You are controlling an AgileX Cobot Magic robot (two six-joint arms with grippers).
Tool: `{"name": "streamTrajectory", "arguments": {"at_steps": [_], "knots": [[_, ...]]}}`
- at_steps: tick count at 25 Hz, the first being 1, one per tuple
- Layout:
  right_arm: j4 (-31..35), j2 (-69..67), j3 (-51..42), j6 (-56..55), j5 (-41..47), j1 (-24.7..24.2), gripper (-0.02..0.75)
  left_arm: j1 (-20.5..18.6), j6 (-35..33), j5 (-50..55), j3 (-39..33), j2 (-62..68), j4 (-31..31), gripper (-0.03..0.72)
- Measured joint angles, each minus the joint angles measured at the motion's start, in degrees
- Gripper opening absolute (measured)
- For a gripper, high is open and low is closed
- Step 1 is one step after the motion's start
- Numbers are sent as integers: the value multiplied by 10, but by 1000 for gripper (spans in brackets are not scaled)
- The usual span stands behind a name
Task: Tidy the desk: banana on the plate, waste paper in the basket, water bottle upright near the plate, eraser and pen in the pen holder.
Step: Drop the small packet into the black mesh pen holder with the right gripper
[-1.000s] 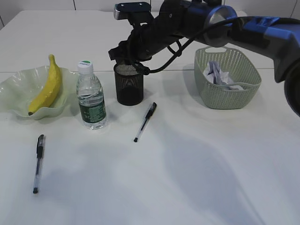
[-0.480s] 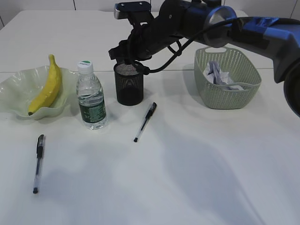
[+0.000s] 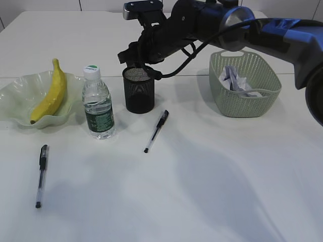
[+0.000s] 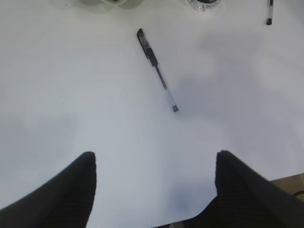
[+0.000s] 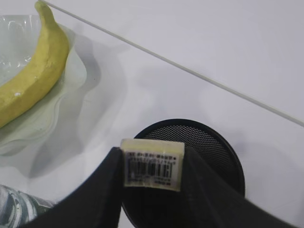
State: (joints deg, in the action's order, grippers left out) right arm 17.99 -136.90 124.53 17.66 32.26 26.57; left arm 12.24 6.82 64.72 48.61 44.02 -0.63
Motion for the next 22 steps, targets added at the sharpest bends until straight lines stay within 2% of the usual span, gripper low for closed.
{"name": "streamTrajectory", "arguments": {"at_steps": [22], "knots": [[-21, 0, 0, 0, -19, 0, 259, 0, 0, 0, 0, 0, 0, 559]]}}
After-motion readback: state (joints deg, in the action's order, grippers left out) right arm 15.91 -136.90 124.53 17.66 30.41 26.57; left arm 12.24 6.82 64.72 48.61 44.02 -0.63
